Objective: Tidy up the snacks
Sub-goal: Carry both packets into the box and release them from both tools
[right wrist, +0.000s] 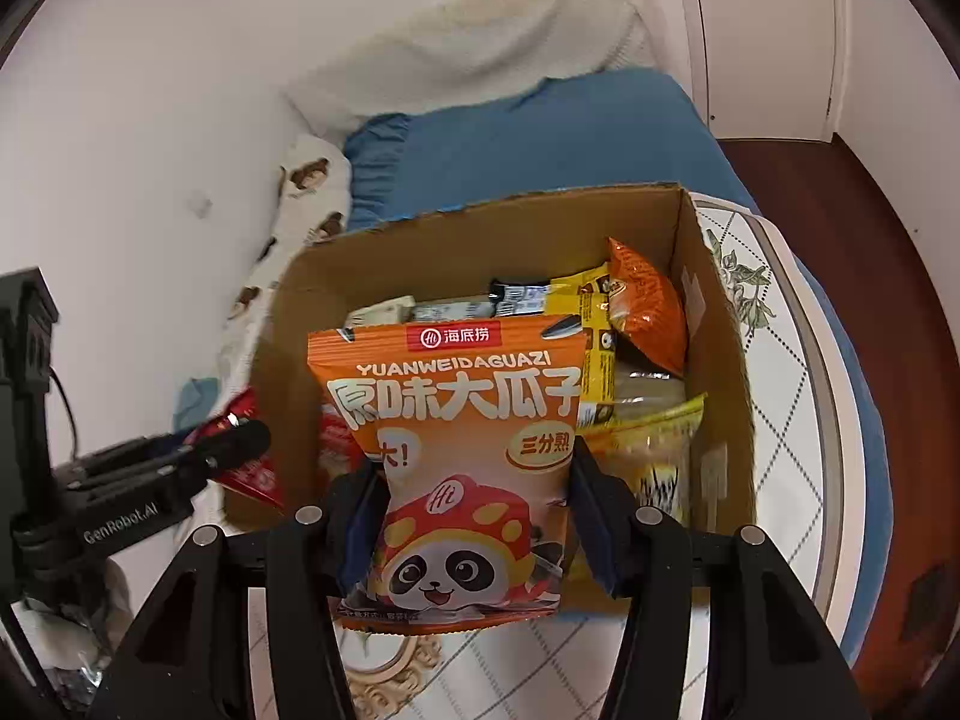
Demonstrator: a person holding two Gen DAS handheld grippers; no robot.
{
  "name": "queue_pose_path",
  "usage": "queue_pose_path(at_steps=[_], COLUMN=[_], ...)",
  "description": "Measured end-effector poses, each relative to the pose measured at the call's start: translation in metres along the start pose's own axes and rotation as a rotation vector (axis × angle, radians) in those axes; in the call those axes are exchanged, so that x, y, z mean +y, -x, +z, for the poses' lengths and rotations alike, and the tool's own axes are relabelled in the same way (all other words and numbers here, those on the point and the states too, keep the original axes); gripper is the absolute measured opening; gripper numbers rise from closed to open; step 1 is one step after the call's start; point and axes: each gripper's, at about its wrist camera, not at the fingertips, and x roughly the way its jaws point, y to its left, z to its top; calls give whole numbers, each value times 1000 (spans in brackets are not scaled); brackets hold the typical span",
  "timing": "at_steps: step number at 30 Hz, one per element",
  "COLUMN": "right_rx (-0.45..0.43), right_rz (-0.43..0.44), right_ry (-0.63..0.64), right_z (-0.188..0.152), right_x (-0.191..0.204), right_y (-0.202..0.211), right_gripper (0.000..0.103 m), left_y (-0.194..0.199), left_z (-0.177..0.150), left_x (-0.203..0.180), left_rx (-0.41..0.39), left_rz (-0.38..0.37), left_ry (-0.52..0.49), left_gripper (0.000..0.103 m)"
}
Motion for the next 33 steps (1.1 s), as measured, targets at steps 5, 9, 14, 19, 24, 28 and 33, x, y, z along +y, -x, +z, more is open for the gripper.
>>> queue_pose_path(at_steps=[5, 9, 14, 19, 24, 28, 33], right_rx=[126, 180, 168, 127, 67, 29, -30], right_rz=[-39, -79, -127, -188, -232, -230, -237], right_ry=[-47, -42, -36, -8, 12, 23, 39], right_z=[-10, -26, -29, -29, -34, -41, -52], right_x=[-17, -25, -29, -28, -27, -24, -19], right_y=[-40, -58, -52, -34, -8, 13, 42], right_gripper=[66, 103, 103, 103, 103, 103, 103], left_y=[-49, -67, -66, -53, -30, -8, 19], left_z=[4, -1, -7, -14, -27, -41, -57], left_x=[12, 19, 21, 22, 16, 11, 3], left_rx=[115, 156, 148, 112, 23, -44, -113], left_rz=[-4, -34, -35, -14, 65, 84, 86], left_ry=[13, 50, 59, 62, 32, 30, 22], left_gripper=[42, 94, 95, 95, 95, 95, 95])
